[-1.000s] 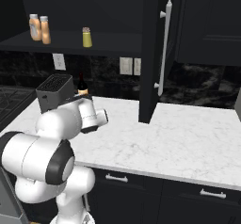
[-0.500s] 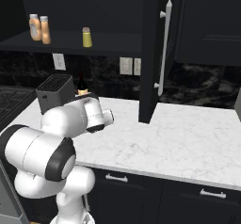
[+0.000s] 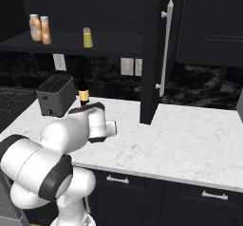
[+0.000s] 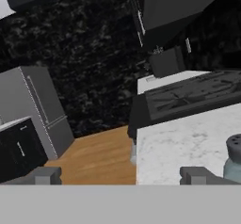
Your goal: Put the shaker and condiment bottle from the counter next to their counterparts in the cabinet.
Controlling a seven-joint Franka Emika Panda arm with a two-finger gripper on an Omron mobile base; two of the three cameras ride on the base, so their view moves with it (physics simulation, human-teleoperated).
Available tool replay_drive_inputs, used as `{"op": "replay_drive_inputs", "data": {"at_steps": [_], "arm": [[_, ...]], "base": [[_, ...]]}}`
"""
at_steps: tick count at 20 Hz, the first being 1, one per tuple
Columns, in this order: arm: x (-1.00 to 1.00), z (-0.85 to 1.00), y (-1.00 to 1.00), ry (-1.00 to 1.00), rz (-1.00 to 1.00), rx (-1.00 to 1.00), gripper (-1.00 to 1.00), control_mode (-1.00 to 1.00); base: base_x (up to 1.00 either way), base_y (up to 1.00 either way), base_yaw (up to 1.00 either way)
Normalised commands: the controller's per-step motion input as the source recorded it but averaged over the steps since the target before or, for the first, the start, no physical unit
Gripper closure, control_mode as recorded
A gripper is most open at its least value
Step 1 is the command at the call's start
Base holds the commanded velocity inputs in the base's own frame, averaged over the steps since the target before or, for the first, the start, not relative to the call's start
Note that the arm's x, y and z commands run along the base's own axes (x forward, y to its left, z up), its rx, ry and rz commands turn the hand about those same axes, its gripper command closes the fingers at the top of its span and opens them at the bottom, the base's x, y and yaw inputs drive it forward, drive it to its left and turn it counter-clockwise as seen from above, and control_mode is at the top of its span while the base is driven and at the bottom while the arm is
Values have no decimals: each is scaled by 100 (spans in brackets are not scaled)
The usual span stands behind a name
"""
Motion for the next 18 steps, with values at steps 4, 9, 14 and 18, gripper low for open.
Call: {"op": "replay_drive_inputs", "data": {"at_steps": [4, 9, 14, 18], "arm": [[19, 0, 0, 5, -5, 1, -100, -100], [43, 0, 0, 12, -3, 0, -100, -100], [23, -2, 0, 10, -3, 0, -100, -100], [3, -24, 0, 1, 0, -6, -100, -100]], "base": [[0, 0, 0], [0, 0, 0], [0, 0, 0], [0, 0, 0]]}}
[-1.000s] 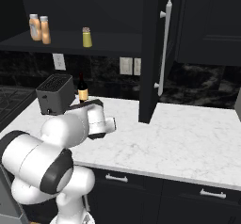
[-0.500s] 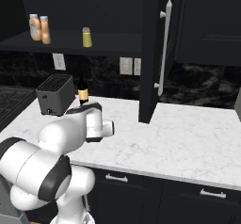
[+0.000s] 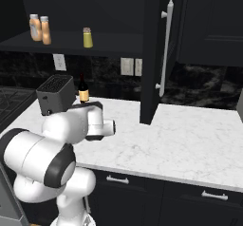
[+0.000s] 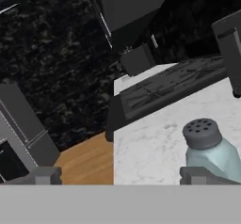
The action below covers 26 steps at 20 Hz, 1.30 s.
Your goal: Put the shaker and condiment bottle from the counter next to their counterparts in the cabinet.
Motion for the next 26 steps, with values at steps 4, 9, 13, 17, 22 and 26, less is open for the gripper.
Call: {"op": "replay_drive_inputs", "data": {"at_steps": [4, 9, 13, 17, 22, 26], "arm": [[1, -41, 0, 0, 0, -13, -100, -100], [8, -36, 0, 0, -1, -15, -100, -100], [11, -6, -1, 0, -2, -6, -100, -100], [27, 0, -2, 0, -1, -4, -100, -100], [52, 10, 0, -2, 0, -4, -100, -100], [56, 6, 0, -11, 0, -8, -100, -100]], "base": [[0, 0, 0], [0, 0, 0], [0, 0, 0], [0, 0, 0], [0, 0, 0], [0, 0, 0]]}}
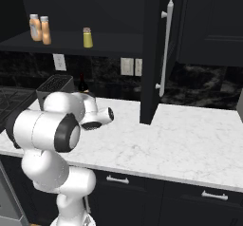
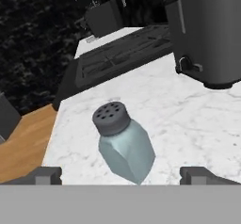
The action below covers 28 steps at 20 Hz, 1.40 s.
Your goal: Put the shaker and condiment bottle from the counter next to their counterparts in the cabinet.
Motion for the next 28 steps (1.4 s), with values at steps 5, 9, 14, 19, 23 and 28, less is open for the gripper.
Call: {"op": "replay_drive_inputs", "data": {"at_steps": [5, 9, 14, 19, 23, 28], "arm": [[29, -3, 3, -18, 0, -13, -100, -100], [-7, -11, 17, -17, 0, -8, -100, -100], [-39, -4, 12, 0, 5, 0, -100, -100], [-4, -3, 5, 6, 7, 1, -100, -100], [1, 0, 9, 1, 0, 3, -100, -100], [3, -7, 16, 0, 0, 0, -100, -100]], "base": [[0, 0, 0], [0, 0, 0], [0, 0, 0], [0, 0, 0], [0, 0, 0], [0, 0, 0]]}}
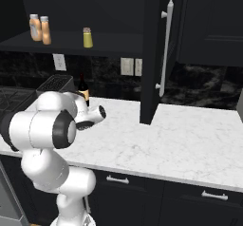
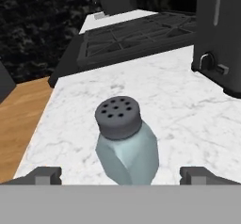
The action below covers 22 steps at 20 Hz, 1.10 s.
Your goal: Put the shaker and condiment bottle from the counter next to their counterparts in the cabinet.
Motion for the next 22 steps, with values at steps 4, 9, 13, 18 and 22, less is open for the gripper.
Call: {"op": "replay_drive_inputs", "data": {"at_steps": [4, 9, 13, 18, 22], "arm": [[6, -11, 30, 0, 0, 0, -100, -100], [0, -3, 16, 0, 0, 0, -100, -100], [0, 0, 18, 0, 0, 0, -100, -100], [0, 0, 15, 0, 0, 0, 100, -100], [-6, 0, 15, 0, 0, 0, 100, -100]], "base": [[0, 0, 0], [0, 0, 0], [0, 0, 0], [0, 0, 0], [0, 0, 0]]}}
